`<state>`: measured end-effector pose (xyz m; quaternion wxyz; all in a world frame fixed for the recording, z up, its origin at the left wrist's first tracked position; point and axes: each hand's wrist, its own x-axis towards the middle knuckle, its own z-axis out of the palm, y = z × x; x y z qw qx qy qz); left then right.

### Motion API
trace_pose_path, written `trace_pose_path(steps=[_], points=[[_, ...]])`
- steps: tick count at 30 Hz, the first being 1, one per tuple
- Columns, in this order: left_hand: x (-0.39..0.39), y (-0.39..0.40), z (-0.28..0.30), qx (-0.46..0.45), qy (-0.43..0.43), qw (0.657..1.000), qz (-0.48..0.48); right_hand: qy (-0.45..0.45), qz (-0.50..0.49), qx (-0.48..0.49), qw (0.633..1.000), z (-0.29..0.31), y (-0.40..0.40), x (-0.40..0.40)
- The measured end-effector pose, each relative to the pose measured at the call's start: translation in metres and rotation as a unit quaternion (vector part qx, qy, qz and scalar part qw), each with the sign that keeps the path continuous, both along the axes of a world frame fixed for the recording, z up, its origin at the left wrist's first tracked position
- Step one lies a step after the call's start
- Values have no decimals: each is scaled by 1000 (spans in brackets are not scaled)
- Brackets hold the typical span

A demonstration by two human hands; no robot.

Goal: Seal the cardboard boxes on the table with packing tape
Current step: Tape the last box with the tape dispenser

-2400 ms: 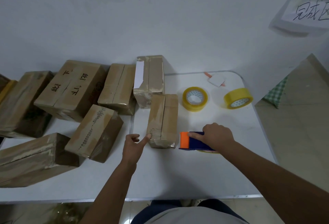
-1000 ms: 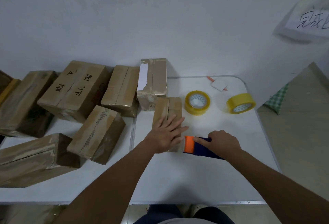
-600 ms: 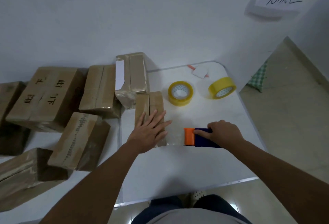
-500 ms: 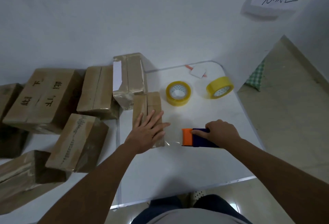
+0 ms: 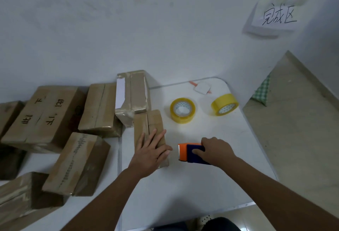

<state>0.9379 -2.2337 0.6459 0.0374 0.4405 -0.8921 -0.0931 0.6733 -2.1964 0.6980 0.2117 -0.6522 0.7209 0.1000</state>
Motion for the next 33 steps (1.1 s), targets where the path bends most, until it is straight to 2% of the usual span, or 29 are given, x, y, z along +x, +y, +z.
trace_pose_path(steps=[7,10,14,17,21,23,24,25,26,27,28,29,30,32,33], points=[[-3,0,4,16,-21,1000,-1,-28,-37,9,999,-16,-5,15],[4,2,4,28,-15,999,4,10,-102,-5,995,-15,-8,2],[4,2,3,23,-15,1000,1,58,-138,-18,989,-22,-6,-24],[2,2,3,18,-16,1000,1,-10,-173,-48,984,-37,-7,-6],[8,9,4,32,-23,999,-2,-85,-187,-10,979,-58,-1,16],[6,15,4,39,-25,999,17,-97,-181,-80,975,-63,2,20],[6,18,4,41,-25,998,28,-125,-177,-132,967,-62,4,24],[6,21,4,45,-24,998,37,-189,-187,-160,951,-58,6,30],[6,23,4,54,-17,997,46,-284,-218,-148,922,-53,8,38],[6,24,6,70,1,996,56,-391,-275,-83,874,-45,11,49],[5,24,9,98,33,993,66,-488,-338,2,805,-37,14,60],[4,22,14,134,78,985,80,-544,-389,68,740,-34,18,67],[3,19,21,175,136,970,100,-567,-401,99,713,-33,21,71],[7,12,34,239,244,930,138,-561,-368,78,737,-36,28,73],[11,11,38,251,268,918,148,-555,-355,52,751,-37,31,73]])
